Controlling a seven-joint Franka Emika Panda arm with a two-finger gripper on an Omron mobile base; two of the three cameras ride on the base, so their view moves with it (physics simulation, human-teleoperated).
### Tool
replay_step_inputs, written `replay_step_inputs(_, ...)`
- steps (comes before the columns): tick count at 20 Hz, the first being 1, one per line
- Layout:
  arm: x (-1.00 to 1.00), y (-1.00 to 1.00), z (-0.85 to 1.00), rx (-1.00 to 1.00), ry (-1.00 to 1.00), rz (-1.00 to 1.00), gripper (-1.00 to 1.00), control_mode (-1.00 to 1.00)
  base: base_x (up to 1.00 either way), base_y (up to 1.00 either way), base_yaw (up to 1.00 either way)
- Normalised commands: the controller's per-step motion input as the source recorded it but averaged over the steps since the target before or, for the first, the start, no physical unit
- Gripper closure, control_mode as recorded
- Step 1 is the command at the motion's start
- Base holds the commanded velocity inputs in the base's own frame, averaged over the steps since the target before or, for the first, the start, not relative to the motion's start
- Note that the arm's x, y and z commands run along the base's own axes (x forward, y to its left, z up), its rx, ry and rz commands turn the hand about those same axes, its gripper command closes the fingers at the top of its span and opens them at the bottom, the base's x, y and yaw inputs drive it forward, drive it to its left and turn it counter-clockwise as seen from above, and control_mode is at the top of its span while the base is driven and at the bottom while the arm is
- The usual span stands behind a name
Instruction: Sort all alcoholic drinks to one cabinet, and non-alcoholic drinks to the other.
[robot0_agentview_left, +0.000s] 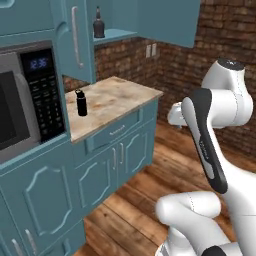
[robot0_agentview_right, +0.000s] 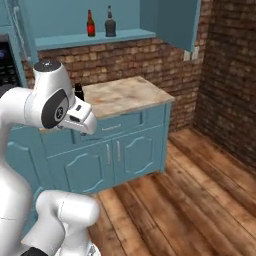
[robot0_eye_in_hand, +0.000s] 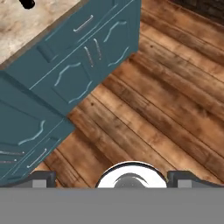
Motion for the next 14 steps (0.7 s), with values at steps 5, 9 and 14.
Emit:
replay_step_inputs(5, 0.00, 0.00, 0.00, 0.00, 0.00, 0.00, -1.00, 1.00, 0.96, -0.33, 0.49)
replay_step_inputs(9, 0.00, 0.00, 0.00, 0.00, 0.00, 0.00, -1.00, 1.00, 0.87, -0.42, 0.49)
replay_step_inputs(14, 0.00, 0.00, 0.00, 0.00, 0.00, 0.00, -1.00, 1.00, 0.74, -0.53, 0.50)
